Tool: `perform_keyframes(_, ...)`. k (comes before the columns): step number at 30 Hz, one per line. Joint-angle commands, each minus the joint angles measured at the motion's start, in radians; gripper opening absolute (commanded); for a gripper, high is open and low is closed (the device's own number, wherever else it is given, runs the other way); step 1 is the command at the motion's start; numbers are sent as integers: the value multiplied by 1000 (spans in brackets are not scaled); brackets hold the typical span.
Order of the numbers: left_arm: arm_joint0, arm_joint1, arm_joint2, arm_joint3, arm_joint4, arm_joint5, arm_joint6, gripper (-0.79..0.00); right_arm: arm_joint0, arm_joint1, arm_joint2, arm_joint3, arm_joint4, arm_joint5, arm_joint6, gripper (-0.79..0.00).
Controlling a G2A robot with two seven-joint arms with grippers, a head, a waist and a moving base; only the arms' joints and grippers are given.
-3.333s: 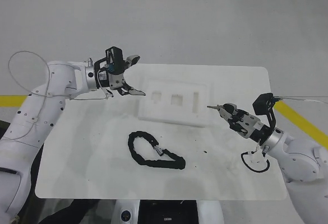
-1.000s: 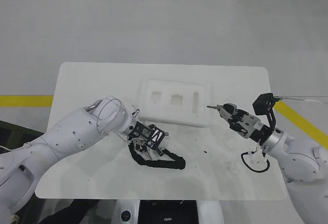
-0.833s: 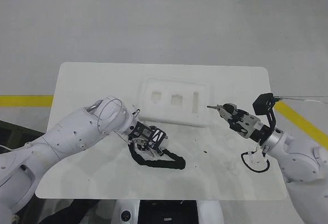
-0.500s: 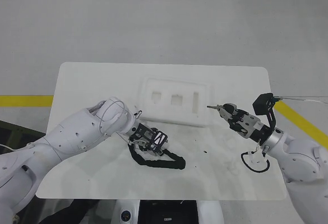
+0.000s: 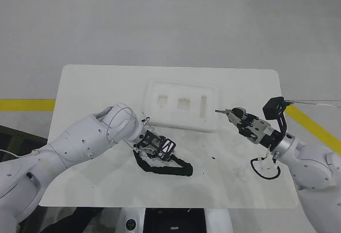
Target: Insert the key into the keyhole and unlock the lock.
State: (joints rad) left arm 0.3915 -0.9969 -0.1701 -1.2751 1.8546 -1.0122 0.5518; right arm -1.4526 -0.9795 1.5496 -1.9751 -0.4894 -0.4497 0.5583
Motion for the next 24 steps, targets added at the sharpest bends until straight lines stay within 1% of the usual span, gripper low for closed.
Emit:
perform_keyframes(1,0,-3,0,5,6,0,4,-625,0,0,0,0,0,0,0,-785)
perform_keyframes(2,0,-5,0,8,8,0,6,-668,0,0,0,0,0,0,0,-785)
perform_keyframes(4,-1,-8,0,15,7,0,16,-785,0,0,0,0,0,0,0,-785)
perform_keyframes(14,-29,-8,0,64,-64,0,143,-785,-1,0,-2,-1,-1,0,-1,-785)
perform_keyframes(16,-38,-5,-2,75,-89,0,156,-785,-1,-1,-25,-13,-7,2,7,-785)
perform_keyframes(19,-35,0,-23,85,-129,4,160,-785,18,-3,-60,-17,-10,22,42,-785)
perform_keyframes(24,-2,12,-72,89,-200,56,132,-785,58,-6,-127,-38,5,78,128,-785)
